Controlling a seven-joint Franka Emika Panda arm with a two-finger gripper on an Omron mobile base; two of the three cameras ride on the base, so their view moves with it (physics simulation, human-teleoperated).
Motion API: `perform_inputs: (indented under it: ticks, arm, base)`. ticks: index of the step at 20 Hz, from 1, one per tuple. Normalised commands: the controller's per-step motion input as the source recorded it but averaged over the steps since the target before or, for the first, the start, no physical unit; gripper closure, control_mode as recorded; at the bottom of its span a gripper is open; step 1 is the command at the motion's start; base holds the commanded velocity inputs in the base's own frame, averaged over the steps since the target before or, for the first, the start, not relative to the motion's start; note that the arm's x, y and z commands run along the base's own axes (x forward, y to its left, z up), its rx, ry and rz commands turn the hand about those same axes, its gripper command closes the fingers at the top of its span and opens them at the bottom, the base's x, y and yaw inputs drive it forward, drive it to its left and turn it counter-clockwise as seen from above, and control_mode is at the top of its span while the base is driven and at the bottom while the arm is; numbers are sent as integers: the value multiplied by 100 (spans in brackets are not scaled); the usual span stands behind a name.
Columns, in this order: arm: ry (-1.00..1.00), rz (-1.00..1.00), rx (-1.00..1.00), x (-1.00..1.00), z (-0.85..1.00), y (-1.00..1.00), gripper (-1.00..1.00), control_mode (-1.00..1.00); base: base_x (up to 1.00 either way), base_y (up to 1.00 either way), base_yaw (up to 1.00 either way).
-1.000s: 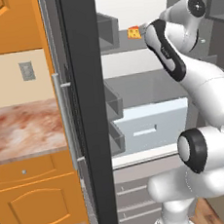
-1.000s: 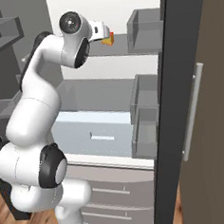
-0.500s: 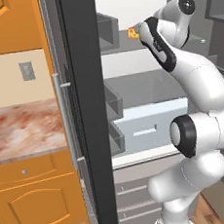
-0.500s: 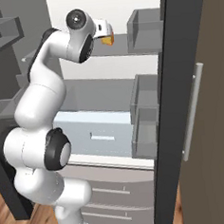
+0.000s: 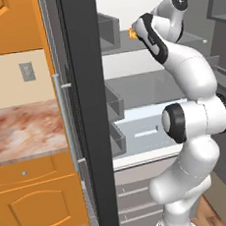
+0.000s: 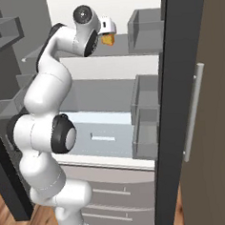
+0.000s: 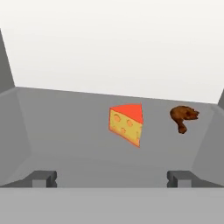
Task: Pick the cheese from the fridge and the cheese grater from the cabinet and place them next to the salad bowl.
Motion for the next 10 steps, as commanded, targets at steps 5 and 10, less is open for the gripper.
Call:
perform_inputs:
  ticks: [5,10]
  arm:
    - [0,1,0,38,-4,-4,-100,-100]
    - [0,0,0,42,-8,-4,-100,-100]
  base:
    - [0,0,0]
    - [0,0,0]
